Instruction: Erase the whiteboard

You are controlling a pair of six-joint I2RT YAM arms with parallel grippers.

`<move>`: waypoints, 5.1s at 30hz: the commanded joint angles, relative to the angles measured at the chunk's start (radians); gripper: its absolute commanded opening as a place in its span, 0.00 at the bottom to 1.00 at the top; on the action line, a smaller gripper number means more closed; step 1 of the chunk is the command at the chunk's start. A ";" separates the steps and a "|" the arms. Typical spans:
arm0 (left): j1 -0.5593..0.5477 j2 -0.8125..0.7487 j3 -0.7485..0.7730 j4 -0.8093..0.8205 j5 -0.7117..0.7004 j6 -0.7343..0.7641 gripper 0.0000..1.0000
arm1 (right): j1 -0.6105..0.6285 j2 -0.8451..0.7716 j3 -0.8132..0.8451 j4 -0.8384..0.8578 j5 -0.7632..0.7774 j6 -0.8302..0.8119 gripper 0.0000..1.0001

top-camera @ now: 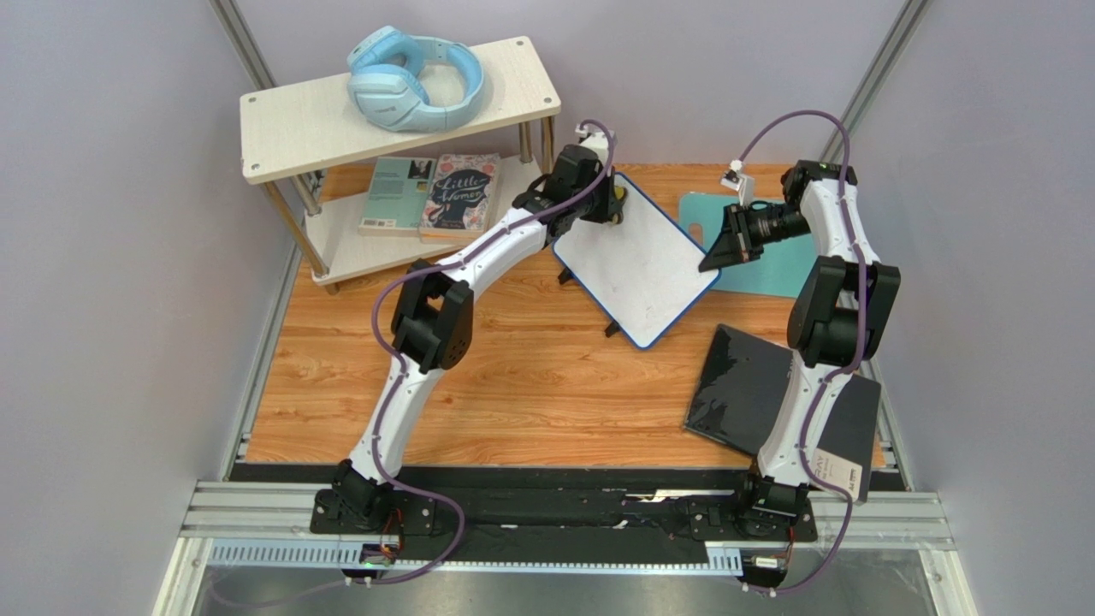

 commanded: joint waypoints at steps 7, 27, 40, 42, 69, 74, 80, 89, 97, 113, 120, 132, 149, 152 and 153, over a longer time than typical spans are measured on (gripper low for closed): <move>0.049 0.019 -0.019 -0.163 -0.209 -0.076 0.00 | 0.013 -0.045 -0.017 -0.228 0.080 -0.158 0.00; 0.054 0.106 0.197 -0.001 -0.210 -0.058 0.00 | 0.013 -0.039 -0.012 -0.227 0.091 -0.157 0.00; 0.043 0.134 0.243 -0.027 -0.054 0.031 0.00 | 0.013 -0.040 -0.015 -0.227 0.085 -0.155 0.00; 0.042 0.131 0.232 -0.024 -0.022 0.050 0.00 | 0.013 -0.040 -0.018 -0.227 0.087 -0.155 0.00; 0.040 0.019 -0.091 -0.305 0.216 -0.007 0.00 | 0.013 -0.037 -0.023 -0.227 0.067 -0.154 0.00; 0.037 0.012 -0.123 -0.388 0.305 0.002 0.00 | 0.013 -0.042 -0.024 -0.227 0.070 -0.152 0.00; -0.019 -0.059 -0.211 -0.412 0.287 0.089 0.00 | 0.013 -0.042 -0.027 -0.227 0.062 -0.152 0.00; -0.165 -0.133 -0.281 -0.388 0.219 0.197 0.00 | 0.013 -0.042 -0.032 -0.227 0.054 -0.152 0.00; -0.219 -0.137 -0.222 -0.325 0.219 0.183 0.00 | 0.013 -0.046 -0.038 -0.227 0.050 -0.152 0.00; -0.291 -0.068 -0.155 -0.265 0.046 0.139 0.00 | 0.013 -0.046 -0.035 -0.227 0.048 -0.149 0.00; -0.273 -0.088 -0.223 -0.167 -0.288 0.119 0.00 | 0.013 -0.048 -0.043 -0.227 0.050 -0.154 0.00; -0.138 -0.114 -0.303 -0.124 -0.336 0.045 0.00 | 0.013 -0.059 -0.023 -0.228 0.079 -0.149 0.00; -0.107 -0.264 -0.475 -0.107 -0.365 0.013 0.00 | 0.013 -0.065 0.019 -0.228 0.109 -0.126 0.00; -0.107 -0.346 -0.559 -0.081 -0.364 -0.007 0.00 | 0.015 -0.074 0.008 -0.230 0.122 -0.126 0.00; -0.107 -0.385 -0.579 -0.078 -0.367 -0.013 0.00 | 0.016 -0.078 0.000 -0.228 0.126 -0.131 0.00</move>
